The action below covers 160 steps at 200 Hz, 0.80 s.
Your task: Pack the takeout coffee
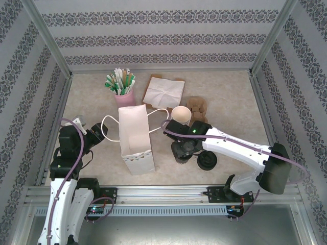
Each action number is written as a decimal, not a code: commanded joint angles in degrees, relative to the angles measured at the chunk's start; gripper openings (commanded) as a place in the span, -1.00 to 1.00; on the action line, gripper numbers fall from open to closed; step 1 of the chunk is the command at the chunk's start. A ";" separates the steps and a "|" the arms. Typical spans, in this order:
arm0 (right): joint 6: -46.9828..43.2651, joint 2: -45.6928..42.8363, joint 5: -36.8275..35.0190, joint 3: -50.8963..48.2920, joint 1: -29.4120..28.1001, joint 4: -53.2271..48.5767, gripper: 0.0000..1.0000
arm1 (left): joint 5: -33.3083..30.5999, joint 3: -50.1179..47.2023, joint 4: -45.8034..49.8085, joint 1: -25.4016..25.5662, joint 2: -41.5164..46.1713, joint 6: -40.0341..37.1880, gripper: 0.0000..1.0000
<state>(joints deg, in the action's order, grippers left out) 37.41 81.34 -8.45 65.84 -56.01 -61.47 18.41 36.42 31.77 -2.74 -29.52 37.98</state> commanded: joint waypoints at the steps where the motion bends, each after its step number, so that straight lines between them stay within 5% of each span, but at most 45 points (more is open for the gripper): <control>1: -2.29 6.74 1.61 -6.09 1.25 -9.37 0.17 | 0.83 -0.49 0.48 -0.51 0.60 0.87 0.24; 47: -3.41 3.43 6.58 -7.70 4.17 -5.77 0.17 | 1.05 -0.33 0.48 -0.51 0.42 0.69 0.24; 160: -5.60 -0.16 1.43 -0.06 3.72 -6.45 0.31 | 1.34 -0.29 0.22 -0.51 0.34 0.95 0.23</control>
<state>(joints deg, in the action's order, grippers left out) 32.56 80.40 -6.50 65.93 -51.90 -63.59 19.09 36.34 31.77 -2.74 -29.52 38.17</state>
